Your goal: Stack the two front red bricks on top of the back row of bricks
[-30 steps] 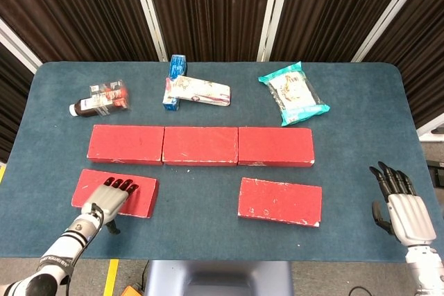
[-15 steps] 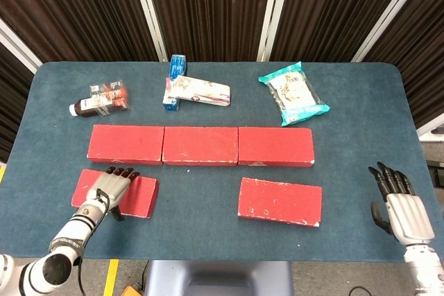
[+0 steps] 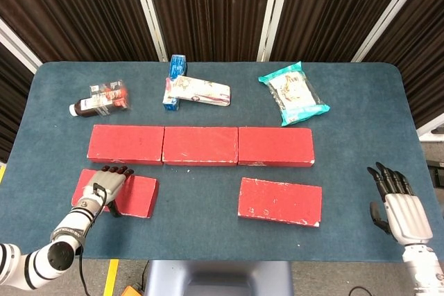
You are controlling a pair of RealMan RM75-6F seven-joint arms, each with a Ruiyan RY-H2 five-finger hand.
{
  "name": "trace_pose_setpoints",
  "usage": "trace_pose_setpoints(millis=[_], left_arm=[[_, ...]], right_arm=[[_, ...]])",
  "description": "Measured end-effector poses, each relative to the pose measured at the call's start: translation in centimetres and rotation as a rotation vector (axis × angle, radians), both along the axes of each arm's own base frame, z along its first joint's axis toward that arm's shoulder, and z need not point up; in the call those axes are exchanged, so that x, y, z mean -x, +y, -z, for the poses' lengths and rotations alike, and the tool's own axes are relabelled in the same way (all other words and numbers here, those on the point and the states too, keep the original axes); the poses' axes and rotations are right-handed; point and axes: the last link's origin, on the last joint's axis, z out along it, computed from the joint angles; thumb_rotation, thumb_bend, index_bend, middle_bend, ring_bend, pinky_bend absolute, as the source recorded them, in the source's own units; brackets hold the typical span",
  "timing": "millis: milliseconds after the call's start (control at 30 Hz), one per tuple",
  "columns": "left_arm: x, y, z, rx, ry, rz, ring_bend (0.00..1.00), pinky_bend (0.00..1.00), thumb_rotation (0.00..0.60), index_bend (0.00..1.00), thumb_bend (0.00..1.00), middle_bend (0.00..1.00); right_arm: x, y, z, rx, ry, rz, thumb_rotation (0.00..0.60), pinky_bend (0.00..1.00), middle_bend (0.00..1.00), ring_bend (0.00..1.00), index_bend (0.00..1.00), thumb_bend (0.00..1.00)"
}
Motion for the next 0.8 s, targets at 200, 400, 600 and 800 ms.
trace_pose_setpoints(millis=[200,400,600,800], left_arm=[[0.9,0.2,0.0,0.001,0.010,-0.023,0.00,0.03,0.600,0.00,0.00,0.00],[1.4,0.4,0.2,0.001,0.011,-0.037,0.00,0.03,0.600,0.00,0.00,0.00],[1.8,0.6,0.5,0.002,0.004,-0.034,0.00,0.03,0.600,0.00,0.00,0.00],[2.1,0.7,0.7,-0.003,0.005,-0.036,0.00,0.04,0.600,0.00,0.00,0.00]], right_arm=[[0.0,-0.1,0.1,-0.005,0.003,0.003,0.600,0.00,0.02,0.00,0.17,0.65],[0.0,-0.1,0.2,-0.004,0.005,0.003,0.600,0.00,0.02,0.00,0.17,0.65],[0.0,-0.1,0.2,-0.006,0.006,0.004,0.600,0.00,0.02,0.00,0.17,0.65],[0.0,-0.1,0.2,-0.007,0.006,0.004,0.600,0.00,0.02,0.00,0.17,0.65]])
